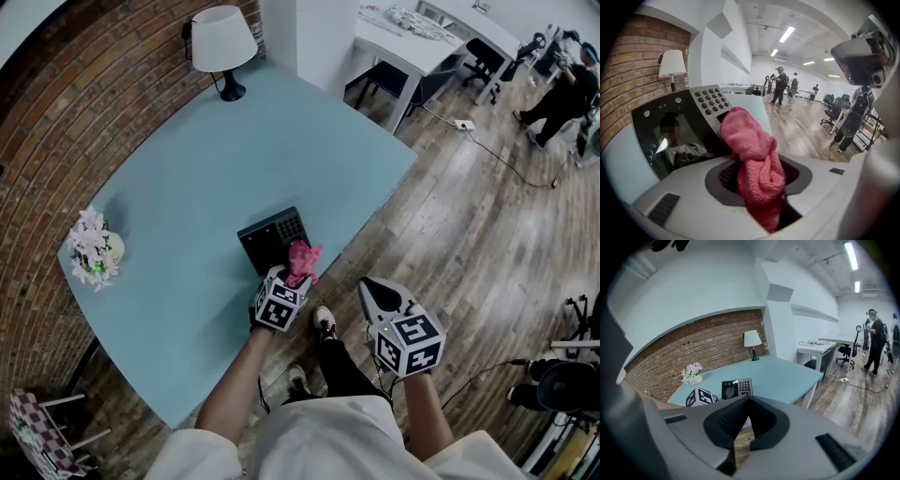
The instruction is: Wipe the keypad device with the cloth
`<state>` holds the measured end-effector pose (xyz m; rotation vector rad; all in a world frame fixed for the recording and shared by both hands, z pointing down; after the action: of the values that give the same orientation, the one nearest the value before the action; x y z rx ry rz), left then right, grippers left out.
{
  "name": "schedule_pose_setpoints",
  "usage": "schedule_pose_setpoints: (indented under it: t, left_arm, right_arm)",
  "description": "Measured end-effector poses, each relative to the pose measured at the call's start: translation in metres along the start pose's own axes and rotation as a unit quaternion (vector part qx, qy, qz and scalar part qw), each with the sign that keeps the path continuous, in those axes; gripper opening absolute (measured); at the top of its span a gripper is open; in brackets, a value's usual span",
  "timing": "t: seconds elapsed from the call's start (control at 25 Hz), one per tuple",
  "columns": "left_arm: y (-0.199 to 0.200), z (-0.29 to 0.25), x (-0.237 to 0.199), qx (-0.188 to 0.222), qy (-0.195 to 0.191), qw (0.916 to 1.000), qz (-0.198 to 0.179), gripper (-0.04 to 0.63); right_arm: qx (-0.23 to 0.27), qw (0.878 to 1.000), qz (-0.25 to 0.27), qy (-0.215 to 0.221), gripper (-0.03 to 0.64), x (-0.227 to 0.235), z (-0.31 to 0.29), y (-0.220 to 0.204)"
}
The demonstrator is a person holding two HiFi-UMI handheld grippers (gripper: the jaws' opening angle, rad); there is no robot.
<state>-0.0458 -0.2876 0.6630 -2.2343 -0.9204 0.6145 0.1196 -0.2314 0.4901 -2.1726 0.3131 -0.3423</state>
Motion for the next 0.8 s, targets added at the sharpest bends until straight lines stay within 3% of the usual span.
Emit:
schedule_pose_setpoints:
  t: [0.2,0.4,0.56,0.64,0.8]
  left_arm:
    - [0.041,0.019,0.001,0.065,0.011,0.9970,-0.039,0.202]
    - [0.104,0.044,-0.015,0.126,0.075,0.9857,-0.084,0.202]
    - [0.119,0.040,-0.041,0.110,0.120,0.9841,-0.072,0.202]
    - [0.115,0.034,-0.048,0.096,0.124,0.9854,-0.066,0.202]
    - [0.104,0.024,-0.039,0.079,0.122,0.9852,-0.090,0.202]
  right_arm:
    - [0.001,1.000,-0.001,0.001,0.008,0.000,0.001,-0.002]
    - [0.001,1.000,-0.001,0.003,0.008,-0.001,0.001,-0.001]
    - [-0.001,1.000,-0.003,0.000,0.008,0.003,0.003,-0.002]
    - [0.000,1.000,-0.004,-0.002,0.008,0.006,0.004,-0.003]
    - [-0.006,1.000,-0.009,-0.008,0.008,0.017,0.005,-0.007]
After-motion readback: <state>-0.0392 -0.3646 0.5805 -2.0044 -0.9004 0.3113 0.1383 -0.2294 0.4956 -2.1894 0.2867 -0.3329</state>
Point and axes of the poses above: the fingertips, and each gripper's own axes: z backward along the fingers, x to its right, y out of its top, the point moved 6 cm from there along z, backward along the fingers, and after that the axes turned 8 degrees about -y, right-handed, at the moved point
